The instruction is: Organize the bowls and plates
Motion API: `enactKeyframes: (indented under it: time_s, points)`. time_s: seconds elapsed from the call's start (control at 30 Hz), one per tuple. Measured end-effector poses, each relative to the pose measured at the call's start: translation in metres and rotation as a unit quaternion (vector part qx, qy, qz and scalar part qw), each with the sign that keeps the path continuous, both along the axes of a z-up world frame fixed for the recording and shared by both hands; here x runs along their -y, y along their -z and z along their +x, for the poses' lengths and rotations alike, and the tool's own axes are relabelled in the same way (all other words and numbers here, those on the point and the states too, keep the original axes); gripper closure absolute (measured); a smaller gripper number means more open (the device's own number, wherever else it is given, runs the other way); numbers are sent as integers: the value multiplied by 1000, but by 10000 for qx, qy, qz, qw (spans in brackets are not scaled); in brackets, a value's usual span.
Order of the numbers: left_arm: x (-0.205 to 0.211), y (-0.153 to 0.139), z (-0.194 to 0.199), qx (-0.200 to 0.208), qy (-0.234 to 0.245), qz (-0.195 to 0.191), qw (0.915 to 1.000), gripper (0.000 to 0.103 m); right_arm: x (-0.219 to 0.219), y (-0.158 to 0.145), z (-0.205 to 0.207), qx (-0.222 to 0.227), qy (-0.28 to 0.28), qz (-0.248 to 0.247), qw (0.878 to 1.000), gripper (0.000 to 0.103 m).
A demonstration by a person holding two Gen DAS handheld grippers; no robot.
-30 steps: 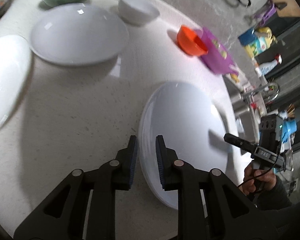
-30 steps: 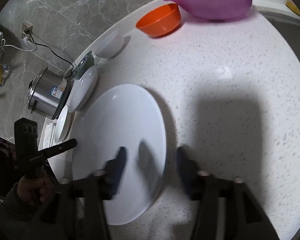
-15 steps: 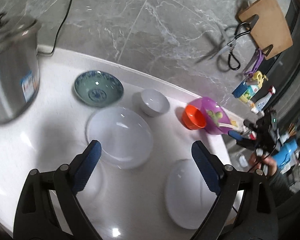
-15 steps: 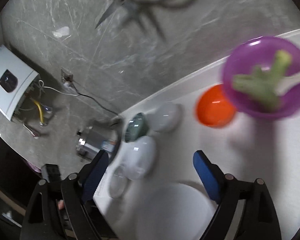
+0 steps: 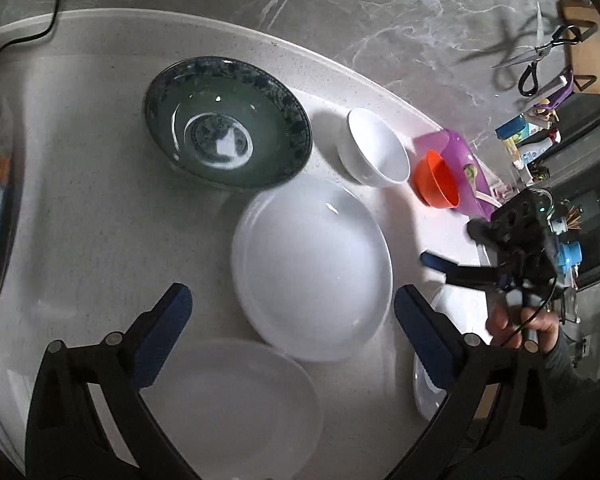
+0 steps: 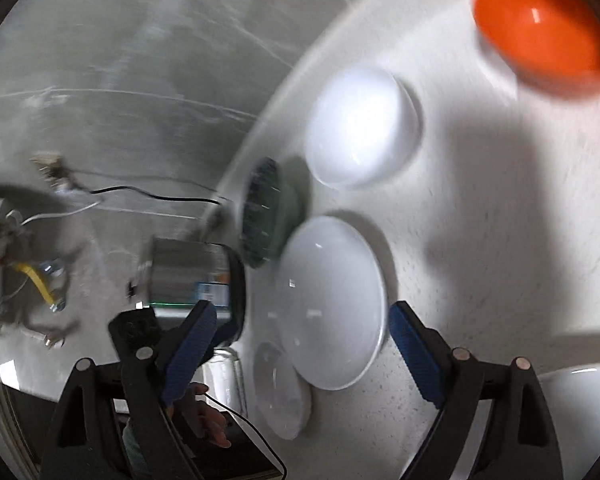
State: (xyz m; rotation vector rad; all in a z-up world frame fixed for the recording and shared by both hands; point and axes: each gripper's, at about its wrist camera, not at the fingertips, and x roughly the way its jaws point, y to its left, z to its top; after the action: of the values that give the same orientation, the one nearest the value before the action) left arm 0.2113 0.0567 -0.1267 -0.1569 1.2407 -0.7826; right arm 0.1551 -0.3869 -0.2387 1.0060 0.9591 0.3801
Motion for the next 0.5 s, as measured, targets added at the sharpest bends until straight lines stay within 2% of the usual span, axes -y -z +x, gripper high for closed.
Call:
enactKeyframes:
  time_s: [0.1,0.27,0.33,0.37,0.5]
  points:
    - [7,11,10,-144,191,-41,9997,0,-6,9,6,-204,16,-211,9996,13]
    - [30,41,24,-602,528,264,9964,0,-6,16,13,-362,19,-437,9984,14]
    - [30,49,34,-757,412,392,9955,1,-4,17,14,-417,-31,-478,9980,19]
    - [28,51,39,-800,377,309,9956,2,-4,19,15,-456,-67,-503,9977,20]
    - [26,47,54,-659,332,290,9969,3,-7,23,21,-598,-136,-575,9965,32]
